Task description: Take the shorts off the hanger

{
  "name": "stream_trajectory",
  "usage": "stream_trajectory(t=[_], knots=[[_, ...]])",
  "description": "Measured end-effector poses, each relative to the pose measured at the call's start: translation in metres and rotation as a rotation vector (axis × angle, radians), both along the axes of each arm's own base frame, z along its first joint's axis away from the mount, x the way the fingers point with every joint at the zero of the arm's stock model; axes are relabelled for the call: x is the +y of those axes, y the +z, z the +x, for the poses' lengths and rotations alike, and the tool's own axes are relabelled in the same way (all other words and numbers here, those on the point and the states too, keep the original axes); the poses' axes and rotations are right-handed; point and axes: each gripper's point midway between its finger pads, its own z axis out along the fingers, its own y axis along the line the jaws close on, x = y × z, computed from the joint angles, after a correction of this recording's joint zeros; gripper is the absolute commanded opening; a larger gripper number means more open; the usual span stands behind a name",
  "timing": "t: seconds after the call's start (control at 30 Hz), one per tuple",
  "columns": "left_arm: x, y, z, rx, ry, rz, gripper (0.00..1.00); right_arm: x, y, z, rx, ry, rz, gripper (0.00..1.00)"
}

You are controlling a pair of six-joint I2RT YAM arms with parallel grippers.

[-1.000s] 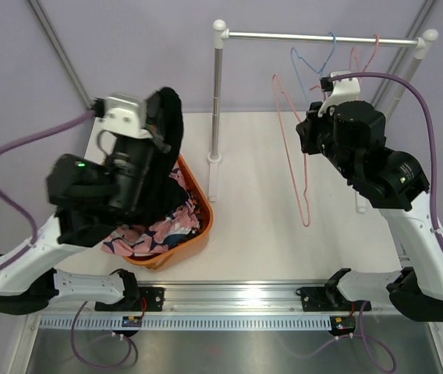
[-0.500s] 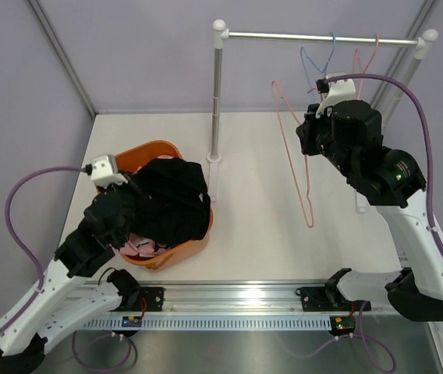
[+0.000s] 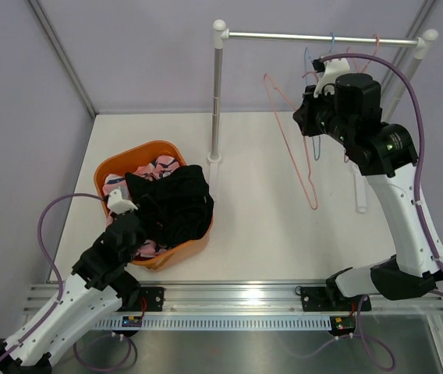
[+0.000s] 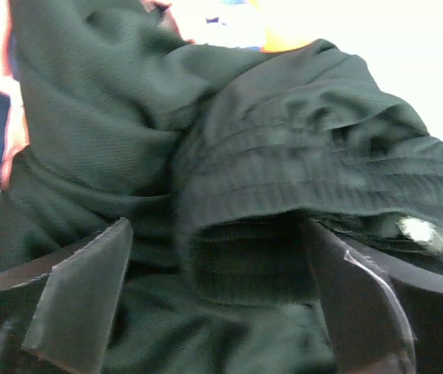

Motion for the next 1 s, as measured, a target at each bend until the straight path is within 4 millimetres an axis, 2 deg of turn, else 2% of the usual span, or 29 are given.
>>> stream_trajectory(t=[0.1, 0.2, 0.3, 0.4, 0.5, 0.63, 0.73, 1.0], knots=[[-0.003, 0.033, 0.000, -0.034, -0.036, 0.009, 0.99, -0.012, 0.011, 0.008, -0.020, 0.002, 0.018, 0.00], [-0.007, 0.098, 0.002, -0.142, -0.076, 0.004, 0.99, -0.017, 0.017, 0.013, -0.030, 0.014, 0.035, 0.00], [-0.006, 0.156, -0.001, -0.253, -0.108, 0.000, 0.99, -0.012, 0.023, 0.023, -0.036, 0.040, 0.047, 0.00], [-0.004, 0.185, -0.005, -0.318, -0.135, 0.025, 0.99, -0.002, 0.032, 0.041, -0.049, 0.063, 0.056, 0.00], [-0.006, 0.190, -0.005, -0.328, -0.160, 0.076, 0.99, 0.006, 0.038, 0.062, -0.062, 0.067, 0.059, 0.00], [-0.013, 0.179, -0.001, -0.296, -0.205, 0.144, 0.99, 0.012, 0.041, 0.087, -0.075, 0.056, 0.057, 0.00], [-0.016, 0.173, -0.002, -0.275, -0.243, 0.184, 0.99, 0.012, 0.035, 0.102, -0.072, 0.032, 0.046, 0.00], [-0.012, 0.190, -0.008, -0.320, -0.268, 0.225, 0.99, 0.009, 0.022, 0.130, -0.080, -0.024, 0.017, 0.00]])
